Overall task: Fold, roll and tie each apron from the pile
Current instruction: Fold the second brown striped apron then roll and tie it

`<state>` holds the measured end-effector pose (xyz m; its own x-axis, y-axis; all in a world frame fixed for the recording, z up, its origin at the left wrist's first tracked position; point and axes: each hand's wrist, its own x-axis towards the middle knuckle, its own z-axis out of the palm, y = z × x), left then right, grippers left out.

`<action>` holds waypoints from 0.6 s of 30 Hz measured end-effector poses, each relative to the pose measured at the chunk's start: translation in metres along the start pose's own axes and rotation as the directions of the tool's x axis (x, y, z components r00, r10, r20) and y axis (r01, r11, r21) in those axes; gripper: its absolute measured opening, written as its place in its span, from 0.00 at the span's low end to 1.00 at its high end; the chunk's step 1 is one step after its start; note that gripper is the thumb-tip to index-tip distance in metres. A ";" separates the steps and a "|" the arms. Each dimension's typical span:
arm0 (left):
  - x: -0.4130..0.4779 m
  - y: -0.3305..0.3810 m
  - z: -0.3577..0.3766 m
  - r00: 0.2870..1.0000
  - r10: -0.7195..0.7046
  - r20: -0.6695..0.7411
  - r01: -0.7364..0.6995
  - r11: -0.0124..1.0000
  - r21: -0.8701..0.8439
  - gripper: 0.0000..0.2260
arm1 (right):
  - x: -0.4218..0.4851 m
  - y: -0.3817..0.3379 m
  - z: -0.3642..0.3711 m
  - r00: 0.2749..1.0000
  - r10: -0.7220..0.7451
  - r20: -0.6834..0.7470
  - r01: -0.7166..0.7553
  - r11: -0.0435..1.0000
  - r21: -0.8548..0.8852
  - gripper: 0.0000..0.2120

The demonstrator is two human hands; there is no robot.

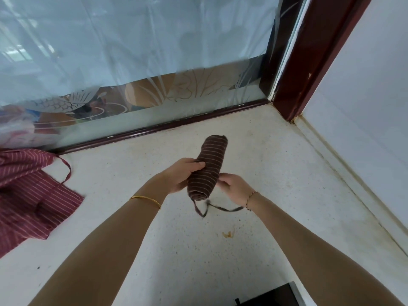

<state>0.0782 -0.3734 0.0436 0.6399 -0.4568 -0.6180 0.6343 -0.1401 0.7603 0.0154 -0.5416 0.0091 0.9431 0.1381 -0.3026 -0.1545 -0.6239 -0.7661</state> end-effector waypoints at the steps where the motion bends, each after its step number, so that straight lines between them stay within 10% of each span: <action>1: 0.004 -0.002 -0.003 0.998 0.003 -0.066 0.003 0.996 0.091 0.14 | -0.002 -0.002 -0.004 0.997 -0.051 0.055 0.061 0.976 -0.210 0.13; 8: 0.005 0.008 0.004 0.999 -0.046 0.019 0.007 0.507 0.862 0.11 | -0.006 -0.042 -0.038 0.961 -0.237 0.143 0.273 0.725 -0.633 0.10; 13: -0.002 0.016 0.013 0.964 -0.109 0.244 -0.200 0.307 0.931 0.08 | 0.004 -0.034 -0.040 0.928 -0.351 0.127 0.353 0.717 -0.602 0.10; 18: -0.001 0.016 0.012 0.965 -0.074 0.250 -0.221 0.278 0.935 0.08 | 0.001 -0.022 -0.027 0.974 -0.171 0.148 0.211 0.922 -0.324 0.06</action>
<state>0.0825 -0.3857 0.0592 0.4625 -0.6502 -0.6027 -0.3709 -0.7594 0.5346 0.0274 -0.5487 0.0412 0.9013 0.3551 -0.2481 0.1521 -0.7957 -0.5862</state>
